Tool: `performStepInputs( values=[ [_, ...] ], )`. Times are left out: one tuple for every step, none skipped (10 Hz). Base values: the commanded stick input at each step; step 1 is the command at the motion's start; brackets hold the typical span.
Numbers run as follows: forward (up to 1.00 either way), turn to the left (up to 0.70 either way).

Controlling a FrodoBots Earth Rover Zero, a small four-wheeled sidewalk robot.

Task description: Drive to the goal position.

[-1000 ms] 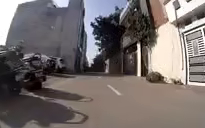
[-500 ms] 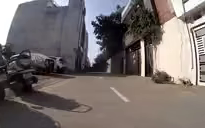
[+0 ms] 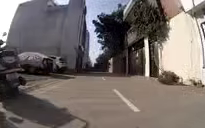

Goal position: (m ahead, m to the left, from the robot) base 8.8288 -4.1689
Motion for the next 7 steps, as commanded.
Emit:
performStepInputs(
  values=[
    [1.00,0.00],
    [1.00,0.00],
    [1.00,0.00],
    [1.00,0.00],
    [1.00,0.00],
    [1.00,0.00],
    [1.00,0.00]
  ],
)
